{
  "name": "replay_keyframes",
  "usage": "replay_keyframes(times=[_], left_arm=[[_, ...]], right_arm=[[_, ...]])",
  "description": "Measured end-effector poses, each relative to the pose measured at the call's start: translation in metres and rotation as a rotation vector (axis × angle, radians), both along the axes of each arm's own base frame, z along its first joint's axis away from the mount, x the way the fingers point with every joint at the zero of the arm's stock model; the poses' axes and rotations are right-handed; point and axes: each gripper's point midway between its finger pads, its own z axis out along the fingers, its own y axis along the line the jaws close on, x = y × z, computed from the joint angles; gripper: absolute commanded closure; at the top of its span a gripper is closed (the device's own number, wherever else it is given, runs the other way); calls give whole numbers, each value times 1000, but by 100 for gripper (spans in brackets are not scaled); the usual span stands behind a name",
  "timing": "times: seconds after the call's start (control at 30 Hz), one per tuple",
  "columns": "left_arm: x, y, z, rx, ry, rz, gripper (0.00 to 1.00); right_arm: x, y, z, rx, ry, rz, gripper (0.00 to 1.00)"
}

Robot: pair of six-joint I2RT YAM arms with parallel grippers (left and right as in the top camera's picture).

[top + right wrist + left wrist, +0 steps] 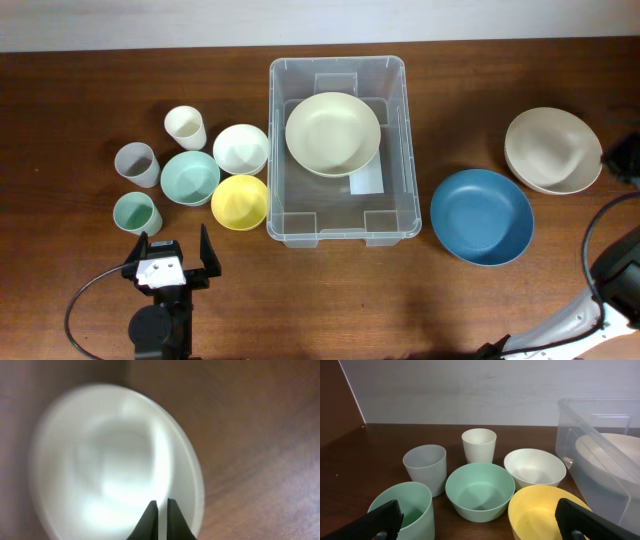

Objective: Pack container
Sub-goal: 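Move the right gripper to the right cream plate's rim and grasp, then lift the cream plate and carry it over the container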

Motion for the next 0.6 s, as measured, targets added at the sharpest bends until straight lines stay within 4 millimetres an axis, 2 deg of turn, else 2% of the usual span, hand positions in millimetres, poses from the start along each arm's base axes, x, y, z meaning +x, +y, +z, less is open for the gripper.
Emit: replay_keyframes(times=[0.03,0.07,0.1,0.13,0.23,0.27,0.43,0.6], left_arm=[[0,0,0,0,0,0,0],[0,0,0,0,0,0,0],[0,0,0,0,0,0,0],[0,0,0,0,0,0,1],[0,0,0,0,0,0,0],[0,0,0,0,0,0,0],[0,0,0,0,0,0,0],[0,0,0,0,0,0,0]], right_arm=[[8,4,20,-36,-35,23,95],[11,7,30,-51,-51,32,82],[13,10,43,-76,-65,36,54],[13,10,47,-92,-66,41,41],[4,0,49,-141,-25,11,20],[1,-2,46,-147,-6,0,16],[-3,-12,31,-175,35,-16,12],[-8,-10,-18,-126,114,-2,11]])
